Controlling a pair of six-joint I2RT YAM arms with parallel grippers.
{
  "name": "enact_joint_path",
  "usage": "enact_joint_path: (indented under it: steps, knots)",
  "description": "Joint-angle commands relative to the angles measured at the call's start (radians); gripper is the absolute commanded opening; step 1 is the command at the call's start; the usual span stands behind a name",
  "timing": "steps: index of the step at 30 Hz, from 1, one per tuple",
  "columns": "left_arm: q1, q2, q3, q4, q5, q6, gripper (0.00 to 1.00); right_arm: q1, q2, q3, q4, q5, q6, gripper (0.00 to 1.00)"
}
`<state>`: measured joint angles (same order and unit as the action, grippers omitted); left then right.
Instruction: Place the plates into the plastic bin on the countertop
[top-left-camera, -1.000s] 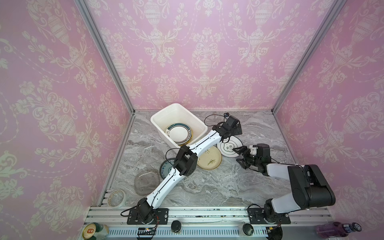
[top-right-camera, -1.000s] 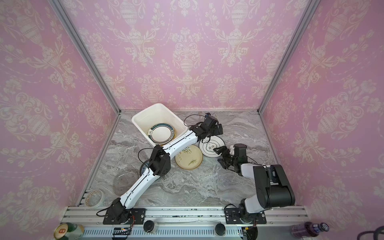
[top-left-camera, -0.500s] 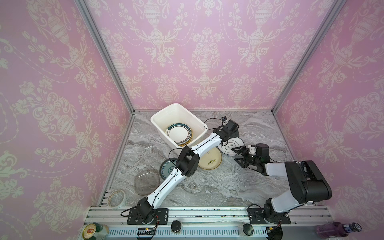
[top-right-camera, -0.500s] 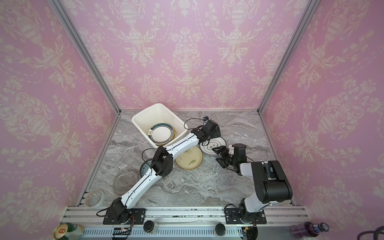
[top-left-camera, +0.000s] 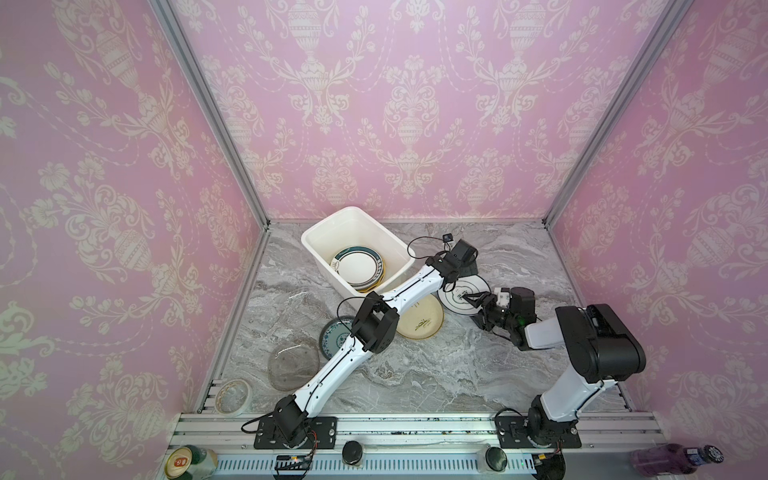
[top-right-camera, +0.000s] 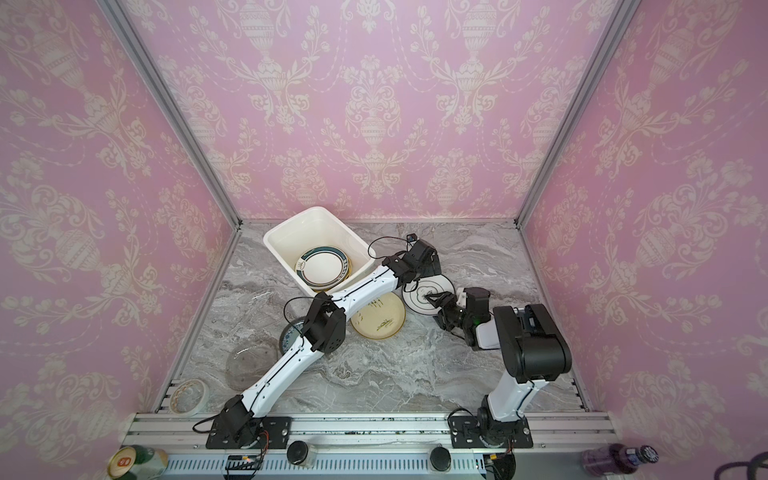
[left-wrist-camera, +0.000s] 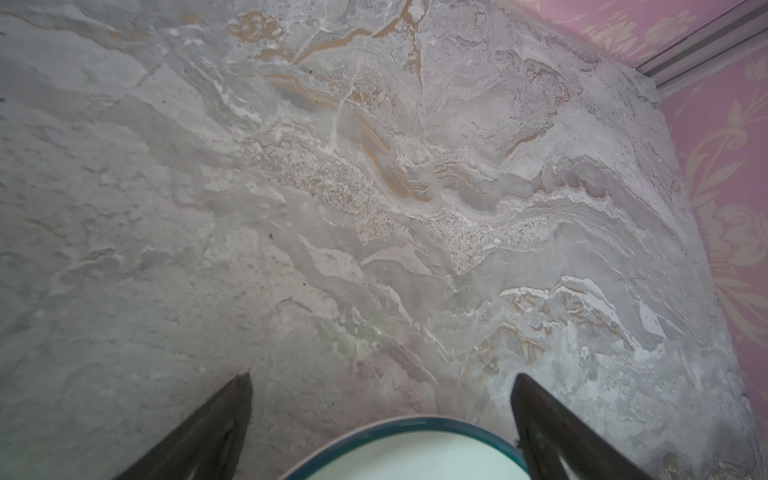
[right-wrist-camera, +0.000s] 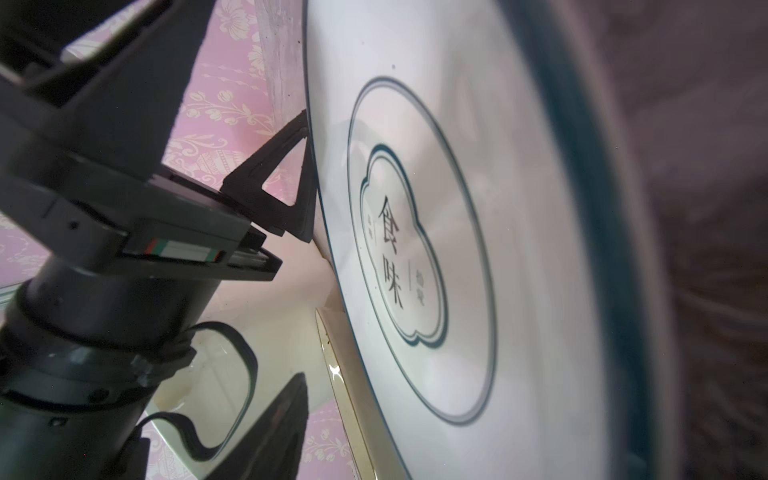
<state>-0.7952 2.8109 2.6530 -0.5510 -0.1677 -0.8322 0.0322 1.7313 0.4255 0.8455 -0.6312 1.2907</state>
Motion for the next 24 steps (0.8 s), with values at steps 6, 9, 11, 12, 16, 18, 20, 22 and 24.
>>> enact_joint_path:
  steps: [6, 9, 11, 12, 16, 18, 20, 22, 24]
  knots:
    - [-0.008, 0.014, -0.020, -0.092, 0.010, -0.026, 0.99, -0.004, 0.141, -0.010, 0.260, 0.049, 0.085, 0.49]
    - [-0.012, -0.001, -0.052, -0.086, 0.011, -0.028, 0.99, -0.004, 0.190, -0.016, 0.325, 0.058, 0.103, 0.43]
    - [-0.014, -0.009, -0.065, -0.088, 0.010, -0.028, 0.99, -0.005, 0.210, -0.021, 0.351, 0.065, 0.104, 0.40]
    - [-0.015, -0.010, -0.068, -0.090, 0.008, -0.028, 0.99, -0.002, 0.221, -0.025, 0.360, 0.069, 0.103, 0.40]
    - [-0.015, -0.016, -0.070, -0.103, 0.005, -0.031, 0.99, -0.003, 0.244, -0.029, 0.374, 0.083, 0.099, 0.36]
    - [-0.015, -0.018, -0.071, -0.107, 0.006, -0.034, 0.99, -0.003, 0.247, -0.027, 0.371, 0.089, 0.097, 0.30]
    - [-0.016, -0.020, -0.071, -0.111, 0.005, -0.035, 0.99, -0.003, 0.248, -0.022, 0.367, 0.095, 0.096, 0.25]
    - [-0.015, -0.022, -0.073, -0.117, 0.002, -0.039, 0.99, -0.003, 0.244, -0.019, 0.356, 0.098, 0.090, 0.20]
    - [-0.017, -0.025, -0.074, -0.120, 0.002, -0.040, 0.99, -0.003, 0.240, -0.018, 0.352, 0.100, 0.088, 0.16]
